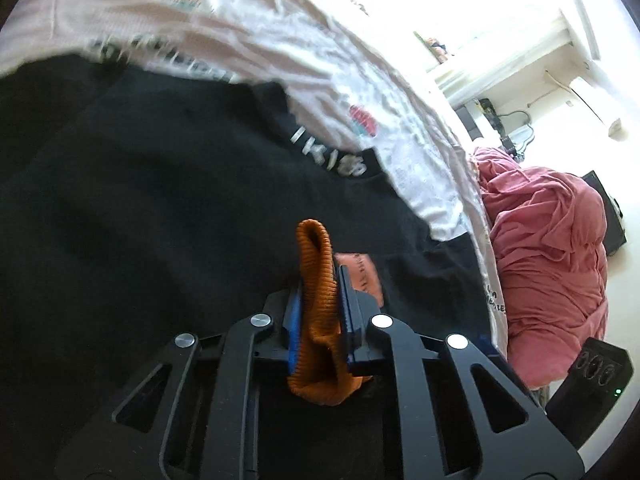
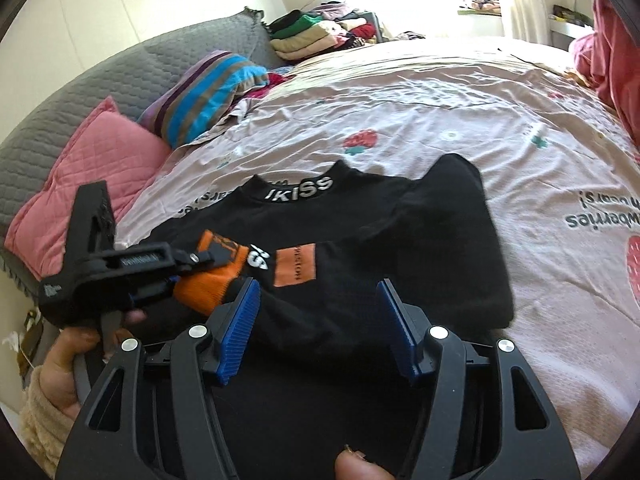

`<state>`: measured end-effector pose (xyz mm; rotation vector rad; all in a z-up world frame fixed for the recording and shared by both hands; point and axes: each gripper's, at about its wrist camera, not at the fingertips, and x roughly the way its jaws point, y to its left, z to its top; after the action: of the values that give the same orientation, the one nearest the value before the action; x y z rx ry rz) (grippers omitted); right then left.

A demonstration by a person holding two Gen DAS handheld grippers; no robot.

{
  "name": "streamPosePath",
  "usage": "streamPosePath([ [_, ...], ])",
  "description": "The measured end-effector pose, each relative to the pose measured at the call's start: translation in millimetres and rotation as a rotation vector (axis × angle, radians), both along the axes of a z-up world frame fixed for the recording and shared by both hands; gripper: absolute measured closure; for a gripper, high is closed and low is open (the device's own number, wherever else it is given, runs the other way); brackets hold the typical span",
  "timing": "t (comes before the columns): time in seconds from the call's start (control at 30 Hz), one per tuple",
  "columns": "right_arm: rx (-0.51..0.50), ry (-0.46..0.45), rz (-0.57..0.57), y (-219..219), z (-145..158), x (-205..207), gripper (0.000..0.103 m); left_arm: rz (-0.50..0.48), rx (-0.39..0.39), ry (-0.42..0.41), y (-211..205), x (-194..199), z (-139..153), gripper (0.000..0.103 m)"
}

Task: Fold small clothes
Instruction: 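Lay the cuff on the shirt with the right tool while the left tool grasps the cuff, then press the cuff flat with the left tool, open it and withdraw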

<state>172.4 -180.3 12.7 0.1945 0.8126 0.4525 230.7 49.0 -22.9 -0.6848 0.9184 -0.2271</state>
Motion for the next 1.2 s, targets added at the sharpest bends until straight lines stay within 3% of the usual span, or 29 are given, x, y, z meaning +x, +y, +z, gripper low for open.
streamPosePath([
  [0.1,-0.015,-0.007,-0.022,-10.6,-0.1,-2.4,0.044,-0.009,-0.050,-0.065,4.5,-1.8,25.1,0.098],
  [0.33,-0.028,0.001,-0.062,-23.7,-3.5,1.3,0.044,0.033,0.043,-0.197,21.8,-15.6,78.9,0.098],
  [0.7,-0.105,0.012,-0.072,-6.1,-12.7,14.2,0.044,0.111,0.067,-0.121,65.6,-26.8,51.5,0.101],
  [0.97,-0.152,0.011,-0.056,11.1,-14.8,22.6,0.044,0.168,0.172,-0.141,76.9,-39.7,57.1,0.101],
  [1.2,-0.193,0.015,-0.023,28.2,-17.1,34.7,0.040,0.074,0.204,-0.091,57.3,-26.6,41.6,0.101],
])
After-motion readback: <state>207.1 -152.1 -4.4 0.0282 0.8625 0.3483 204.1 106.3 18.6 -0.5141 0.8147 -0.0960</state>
